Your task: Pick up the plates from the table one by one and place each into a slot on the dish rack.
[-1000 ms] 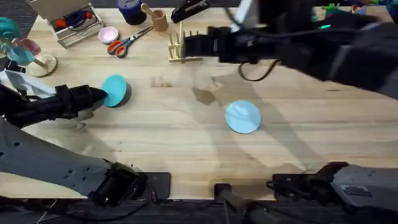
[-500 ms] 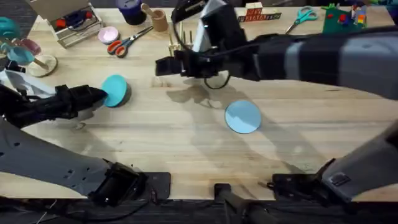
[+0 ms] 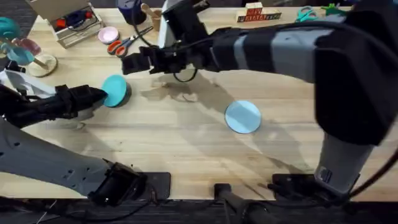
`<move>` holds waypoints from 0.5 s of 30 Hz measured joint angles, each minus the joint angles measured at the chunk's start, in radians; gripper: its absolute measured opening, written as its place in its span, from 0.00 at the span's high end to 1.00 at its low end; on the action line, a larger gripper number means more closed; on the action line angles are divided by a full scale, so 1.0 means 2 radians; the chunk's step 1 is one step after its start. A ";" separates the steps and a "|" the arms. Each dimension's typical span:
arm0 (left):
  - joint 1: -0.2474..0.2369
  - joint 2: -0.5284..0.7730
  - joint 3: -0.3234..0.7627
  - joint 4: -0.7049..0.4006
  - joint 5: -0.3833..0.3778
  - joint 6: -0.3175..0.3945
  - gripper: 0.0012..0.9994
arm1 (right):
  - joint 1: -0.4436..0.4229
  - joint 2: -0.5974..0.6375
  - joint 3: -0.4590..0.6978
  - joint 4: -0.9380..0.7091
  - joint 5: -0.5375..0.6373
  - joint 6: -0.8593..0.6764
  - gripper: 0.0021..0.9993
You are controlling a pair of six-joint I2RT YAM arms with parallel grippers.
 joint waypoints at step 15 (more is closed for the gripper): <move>0.000 0.000 0.000 0.000 0.000 0.000 0.96 | 0.048 0.071 0.072 0.012 0.020 0.037 0.00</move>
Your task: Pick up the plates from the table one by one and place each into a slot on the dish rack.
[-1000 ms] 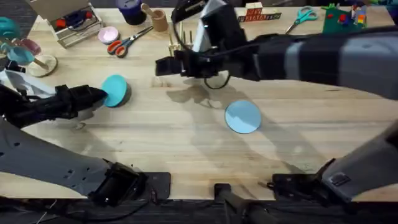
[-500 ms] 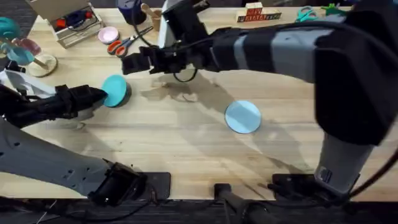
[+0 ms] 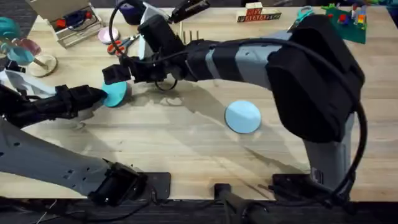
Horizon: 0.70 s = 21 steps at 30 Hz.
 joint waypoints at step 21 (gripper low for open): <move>0.000 0.000 0.000 0.004 0.000 -0.013 0.96 | 0.030 0.070 0.065 0.037 0.049 0.116 0.04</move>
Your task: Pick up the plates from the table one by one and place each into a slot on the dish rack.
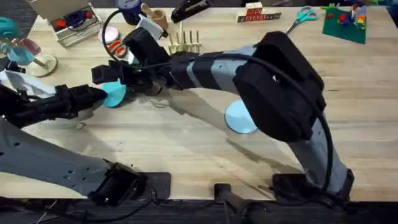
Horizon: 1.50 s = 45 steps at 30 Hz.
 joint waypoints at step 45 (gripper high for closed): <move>-0.032 -0.147 -0.001 -0.055 -0.032 -0.001 0.96 | -0.052 -0.069 0.009 -0.203 -0.018 -0.100 0.97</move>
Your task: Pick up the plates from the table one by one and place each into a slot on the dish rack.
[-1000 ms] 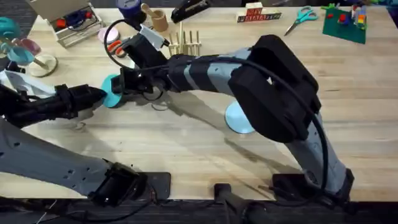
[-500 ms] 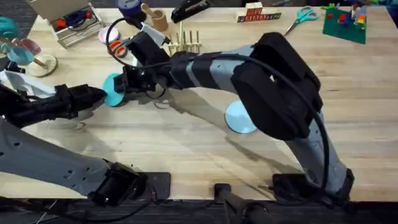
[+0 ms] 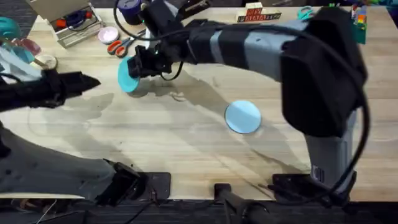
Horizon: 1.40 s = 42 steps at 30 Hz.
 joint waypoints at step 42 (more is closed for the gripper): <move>-0.485 -0.355 0.000 0.075 -0.519 -0.359 0.96 | -0.052 -0.224 0.121 -0.408 0.319 -0.207 0.97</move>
